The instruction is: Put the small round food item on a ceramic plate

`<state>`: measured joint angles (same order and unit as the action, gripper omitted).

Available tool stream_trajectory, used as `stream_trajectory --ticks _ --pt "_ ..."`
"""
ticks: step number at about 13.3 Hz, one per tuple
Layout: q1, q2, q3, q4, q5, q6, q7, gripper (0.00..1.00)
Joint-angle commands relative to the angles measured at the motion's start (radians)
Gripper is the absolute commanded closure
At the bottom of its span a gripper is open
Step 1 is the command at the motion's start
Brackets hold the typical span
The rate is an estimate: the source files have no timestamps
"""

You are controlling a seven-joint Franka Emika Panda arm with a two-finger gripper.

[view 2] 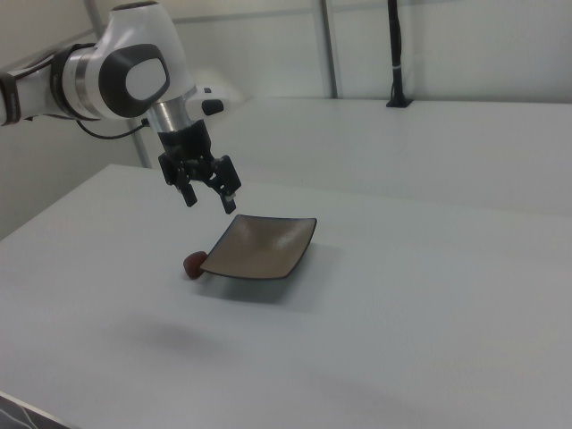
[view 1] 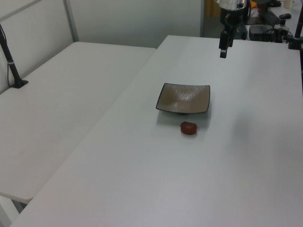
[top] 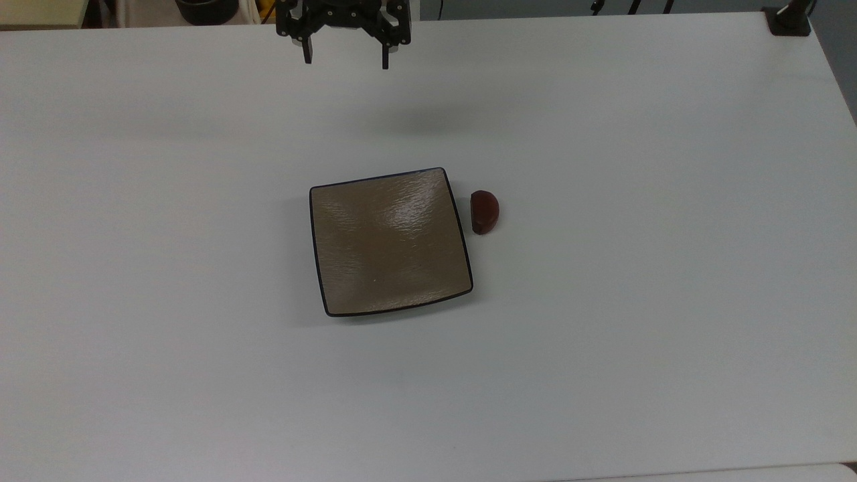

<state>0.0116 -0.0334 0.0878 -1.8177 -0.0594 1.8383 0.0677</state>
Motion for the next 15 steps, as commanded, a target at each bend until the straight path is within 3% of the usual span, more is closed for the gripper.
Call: stream_trajectory --ticks 1,8,13,15 --pt "0.014 0.001 -0.007 0.0 0.013 0.015 0.029 0.0" --pt "0.06 0.041 0.007 0.037 0.079 0.047 0.081 0.0" --pt "0.113 0.108 0.085 0.057 0.085 0.149 0.23 0.0" --pt "0.142 0.147 0.087 0.057 0.072 0.185 0.268 0.0"
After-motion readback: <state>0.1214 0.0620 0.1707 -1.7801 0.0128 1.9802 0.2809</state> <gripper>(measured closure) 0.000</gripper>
